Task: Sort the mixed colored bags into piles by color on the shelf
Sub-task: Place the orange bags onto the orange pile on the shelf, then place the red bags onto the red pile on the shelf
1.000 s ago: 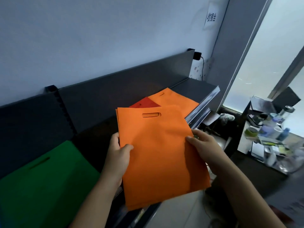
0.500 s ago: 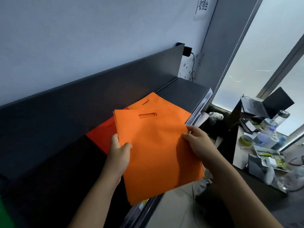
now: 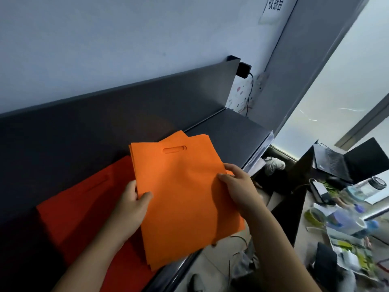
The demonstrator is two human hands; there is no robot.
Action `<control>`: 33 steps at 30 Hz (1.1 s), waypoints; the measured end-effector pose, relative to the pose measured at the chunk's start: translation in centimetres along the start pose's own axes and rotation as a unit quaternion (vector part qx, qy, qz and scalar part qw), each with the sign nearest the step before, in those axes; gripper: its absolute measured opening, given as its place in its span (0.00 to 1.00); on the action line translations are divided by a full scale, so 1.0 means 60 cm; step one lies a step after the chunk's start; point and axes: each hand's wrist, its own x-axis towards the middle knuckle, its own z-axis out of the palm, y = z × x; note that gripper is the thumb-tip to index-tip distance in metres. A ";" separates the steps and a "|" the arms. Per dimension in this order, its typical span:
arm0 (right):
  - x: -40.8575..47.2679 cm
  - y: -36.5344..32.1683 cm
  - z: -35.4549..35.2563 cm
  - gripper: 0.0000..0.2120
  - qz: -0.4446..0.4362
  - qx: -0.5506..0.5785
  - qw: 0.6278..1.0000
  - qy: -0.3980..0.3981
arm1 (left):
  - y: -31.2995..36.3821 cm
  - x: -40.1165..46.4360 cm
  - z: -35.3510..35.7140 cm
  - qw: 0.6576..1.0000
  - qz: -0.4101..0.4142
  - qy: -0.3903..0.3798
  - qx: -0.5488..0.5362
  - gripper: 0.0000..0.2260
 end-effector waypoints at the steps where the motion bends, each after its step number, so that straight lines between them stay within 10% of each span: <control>1: 0.024 -0.006 0.000 0.12 -0.004 -0.005 1.000 -0.012 | -0.001 0.012 0.010 1.000 -0.007 0.007 0.008 0.06; 11: 0.292 -0.034 -0.010 0.11 -0.048 -0.090 0.987 -0.123 | 0.015 0.140 0.115 0.980 -0.101 0.113 0.128 0.09; 22: 0.350 -0.035 0.054 0.14 -0.196 -0.409 0.880 -0.140 | 0.042 0.120 0.127 0.900 -0.205 0.272 0.272 0.16; 33: 0.126 -0.089 0.273 0.05 -0.317 -0.117 0.852 -0.401 | 0.002 -0.104 -0.001 0.873 -0.190 0.443 0.072 0.12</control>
